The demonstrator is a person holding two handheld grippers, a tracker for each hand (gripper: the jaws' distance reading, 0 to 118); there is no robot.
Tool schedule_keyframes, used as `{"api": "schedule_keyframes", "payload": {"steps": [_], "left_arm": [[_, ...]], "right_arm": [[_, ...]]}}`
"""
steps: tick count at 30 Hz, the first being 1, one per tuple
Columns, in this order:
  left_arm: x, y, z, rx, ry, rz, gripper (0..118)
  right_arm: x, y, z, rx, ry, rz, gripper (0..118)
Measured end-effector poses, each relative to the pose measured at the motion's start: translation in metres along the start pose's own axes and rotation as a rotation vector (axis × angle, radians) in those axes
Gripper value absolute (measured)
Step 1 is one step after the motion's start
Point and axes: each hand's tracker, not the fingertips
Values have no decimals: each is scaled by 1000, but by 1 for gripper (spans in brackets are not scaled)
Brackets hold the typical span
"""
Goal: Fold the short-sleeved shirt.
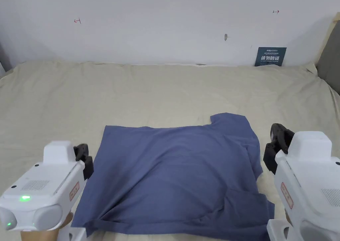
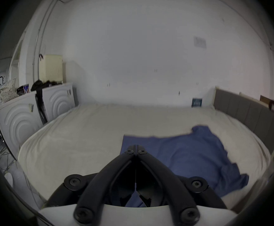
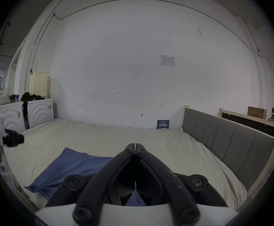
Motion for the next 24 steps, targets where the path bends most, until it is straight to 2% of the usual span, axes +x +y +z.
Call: {"api": "schedule_keyframes", "payload": {"steps": [4, 5, 6, 7, 8, 9, 10, 11, 16, 18, 19, 20, 21, 22, 23, 24], "left_arm": [[-24, -40, -4, -121, 15, 21, 2], [-29, -50, -4, -161, 17, 22, 7], [-34, -60, -5, -196, 20, 35, 18], [-39, -68, -8, -246, 6, 48, 39], [-42, -77, -11, -300, 0, 63, 78], [-44, -88, -13, -337, 10, 83, 101], [-46, -97, -16, -387, 7, 89, 113], [-47, -106, -17, -402, 18, 98, 115], [-44, -145, -30, -524, 46, 82, 107], [-44, -156, -36, -564, 48, 83, 80], [-44, -159, -38, -562, 58, 89, 60], [-45, -163, -40, -559, 66, 98, 26], [-46, -165, -40, -555, 73, 110, 26], [-48, -167, -40, -545, 69, 122, 20], [-49, -167, -39, -532, 60, 136, 5], [-50, -164, -37, -517, 47, 168, 5]], "right_arm": [[2, -6, -2, -24, -3, -8, 1], [3, -7, -3, -30, -4, -11, 1], [4, -9, -4, -36, -6, -13, 1], [3, -11, -5, -42, -8, -14, 1], [4, -12, -6, -49, -7, -16, 1], [4, -14, -7, -56, -6, -18, 1], [5, -17, -8, -62, -6, -19, 1], [4, -18, -10, -72, -8, -19, 1], [6, -31, -14, -116, -5, -21, 2], [8, -36, -16, -134, -1, -25, 2], [9, -37, -16, -142, -2, -24, 2], [11, -39, -16, -148, -7, -23, 2], [13, -41, -16, -155, -10, -24, 2], [16, -43, -17, -164, -10, -26, 2], [18, -44, -16, -173, -12, -30, 2], [20, -46, -16, -180, -16, -32, 2]]}}
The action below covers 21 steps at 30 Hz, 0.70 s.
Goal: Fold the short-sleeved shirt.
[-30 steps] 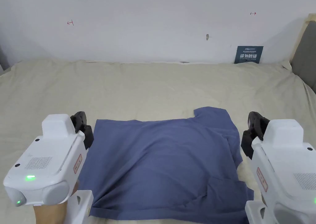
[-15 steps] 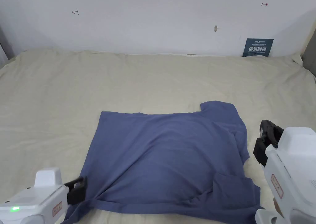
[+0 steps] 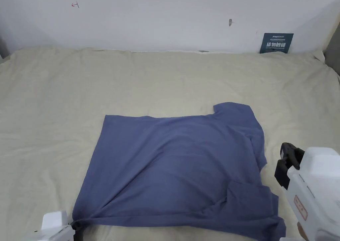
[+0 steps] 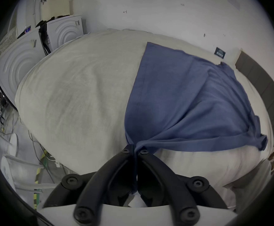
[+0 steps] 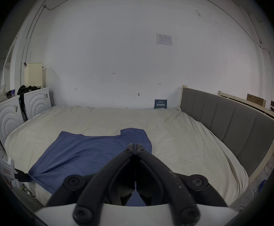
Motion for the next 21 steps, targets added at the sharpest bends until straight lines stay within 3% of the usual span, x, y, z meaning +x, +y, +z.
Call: {"api": "schedule_keyframes", "payload": {"steps": [4, 6, 8, 10, 11, 16, 17, 19, 20, 21], "left_arm": [[3, 6, 9, 26, -6, -26, 3], [5, 13, 15, 35, -11, -31, 3], [6, 19, 19, 45, -29, -15, 3], [8, 24, 21, 62, -33, -17, 3], [9, 27, 22, 65, -34, -23, 3], [13, 37, 24, 81, -39, -24, 3], [15, 39, 25, 82, -39, -26, 3], [16, 41, 27, 85, -43, -26, 3], [16, 42, 27, 88, -45, -25, 3], [14, 43, 24, 88, -45, -25, 3]], "right_arm": [[13, -15, -3, -82, -17, -8, 6], [21, -33, -10, -180, -11, -19, 36], [28, -55, -19, -307, -4, -43, 76], [32, -79, -27, -415, -18, -65, 98], [35, -95, -33, -461, -31, -73, 102], [35, -143, -47, -591, -30, -102, 102], [35, -150, -51, -596, -23, -105, 97], [36, -159, -56, -626, 2, -113, 67], [36, -162, -59, -636, 11, -119, 33], [36, -163, -60, -634, 17, -124, 13]]}}
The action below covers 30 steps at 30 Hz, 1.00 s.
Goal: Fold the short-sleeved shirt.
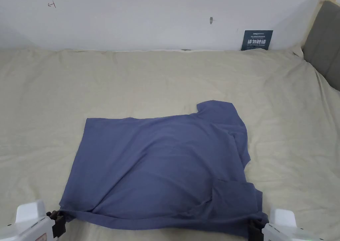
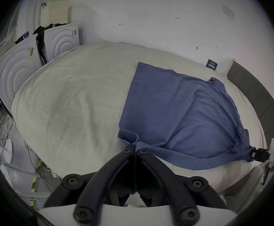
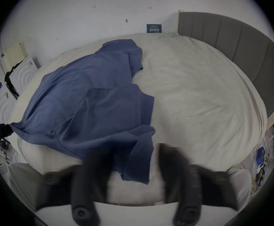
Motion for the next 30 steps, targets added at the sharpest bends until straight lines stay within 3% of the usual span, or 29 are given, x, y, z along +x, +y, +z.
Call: {"api": "schedule_keyframes", "payload": {"steps": [1, 3, 9, 16, 22, 30], "left_arm": [[0, 0, 0, 1, 1, 0, 3], [-1, 2, 0, 0, 1, 2, 3], [-6, 15, -1, 10, -3, 32, 3], [-3, 70, -15, 75, -10, 39, 3], [13, 126, -57, 69, 16, -47, 3], [26, 157, -161, -101, 57, -131, 3]], "right_arm": [[0, 0, -2, 3, 1, 2, 7], [0, 1, 1, 14, 16, -3, 5], [3, 21, 31, 135, 22, 23, 5], [-17, 102, 49, 309, 31, 59, 5], [-25, 166, 7, 330, 9, 76, 5], [-22, 204, -95, 149, -48, 74, 5]]}}
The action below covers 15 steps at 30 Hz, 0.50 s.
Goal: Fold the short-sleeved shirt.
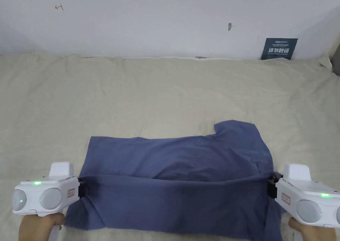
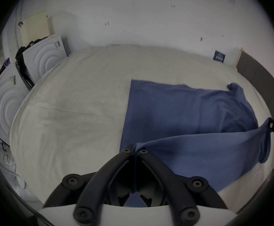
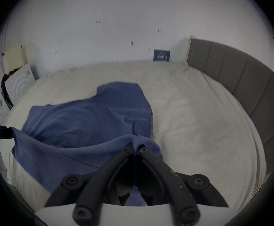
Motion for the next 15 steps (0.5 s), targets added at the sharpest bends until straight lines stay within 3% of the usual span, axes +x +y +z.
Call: {"api": "schedule_keyframes", "payload": {"steps": [6, 9, 10, 14, 15], "left_arm": [[8, 0, -49, -103, 43, -48, 3], [5, 4, -34, -87, 43, -49, 8], [5, 2, -31, -85, 49, -49, 16], [-4, 9, -1, -37, 38, 47, 112], [-4, 11, 16, 22, 19, 86, 116]], "right_arm": [[12, -13, -59, -212, 15, -151, 6], [23, -21, -63, -196, 25, -242, 12], [23, -19, -58, -196, 23, -239, 17], [15, -6, -19, -112, -2, -170, 93], [14, -2, -4, -41, 8, -153, 101]]}}
